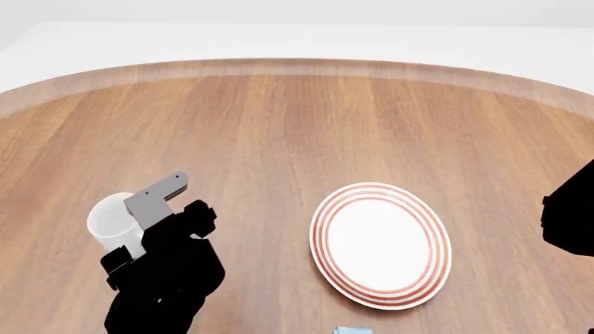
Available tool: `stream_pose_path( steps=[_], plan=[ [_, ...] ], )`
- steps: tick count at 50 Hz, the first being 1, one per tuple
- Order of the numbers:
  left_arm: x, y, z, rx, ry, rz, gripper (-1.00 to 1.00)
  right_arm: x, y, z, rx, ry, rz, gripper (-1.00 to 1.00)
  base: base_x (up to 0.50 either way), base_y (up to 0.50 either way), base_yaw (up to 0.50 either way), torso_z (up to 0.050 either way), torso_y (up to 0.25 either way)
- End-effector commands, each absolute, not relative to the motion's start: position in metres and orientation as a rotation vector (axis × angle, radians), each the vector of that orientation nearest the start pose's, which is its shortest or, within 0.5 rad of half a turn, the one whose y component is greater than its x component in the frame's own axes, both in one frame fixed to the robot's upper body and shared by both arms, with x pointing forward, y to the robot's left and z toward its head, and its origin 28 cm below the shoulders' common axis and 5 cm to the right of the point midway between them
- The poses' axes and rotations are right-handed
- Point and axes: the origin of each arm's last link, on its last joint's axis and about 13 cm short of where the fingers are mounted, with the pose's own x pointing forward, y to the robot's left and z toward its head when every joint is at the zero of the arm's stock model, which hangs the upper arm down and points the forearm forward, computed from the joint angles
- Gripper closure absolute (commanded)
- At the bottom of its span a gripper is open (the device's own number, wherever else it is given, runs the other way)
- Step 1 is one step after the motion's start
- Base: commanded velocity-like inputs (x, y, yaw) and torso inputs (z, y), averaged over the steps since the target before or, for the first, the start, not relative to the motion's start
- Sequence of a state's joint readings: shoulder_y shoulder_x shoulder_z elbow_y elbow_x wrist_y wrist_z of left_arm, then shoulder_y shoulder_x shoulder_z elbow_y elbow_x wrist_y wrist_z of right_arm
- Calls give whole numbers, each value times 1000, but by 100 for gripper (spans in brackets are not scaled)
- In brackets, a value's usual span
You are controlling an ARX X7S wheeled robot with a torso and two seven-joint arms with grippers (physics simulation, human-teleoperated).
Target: Pick up the white mug and put it on the plate, and put the chocolate pudding to the right of the plate.
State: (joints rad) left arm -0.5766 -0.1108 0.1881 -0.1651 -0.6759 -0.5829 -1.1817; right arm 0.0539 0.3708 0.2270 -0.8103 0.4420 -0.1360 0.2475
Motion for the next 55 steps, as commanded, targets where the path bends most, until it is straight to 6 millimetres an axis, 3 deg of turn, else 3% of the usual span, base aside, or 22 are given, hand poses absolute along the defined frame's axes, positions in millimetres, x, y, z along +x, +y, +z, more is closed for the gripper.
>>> stream_pose_path(
  steps=[1,30,31,55],
  plan=[
    [316,176,92,-217,436,759,-100,165,-163,214,79,-1025,-115,-100,0,0,0,0,0],
    [320,181,78,-210,471,761,-100,167,-161,211,77,-1018,-105,-100,0,0,0,0,0],
    [320,181,78,-209,472,762,100,167,-161,211,77,-1016,-104,-100,0,0,0,0,0],
    [321,184,73,-189,482,776,100,167,-159,210,78,-1008,-92,-100,0,0,0,0,0]
  ],
)
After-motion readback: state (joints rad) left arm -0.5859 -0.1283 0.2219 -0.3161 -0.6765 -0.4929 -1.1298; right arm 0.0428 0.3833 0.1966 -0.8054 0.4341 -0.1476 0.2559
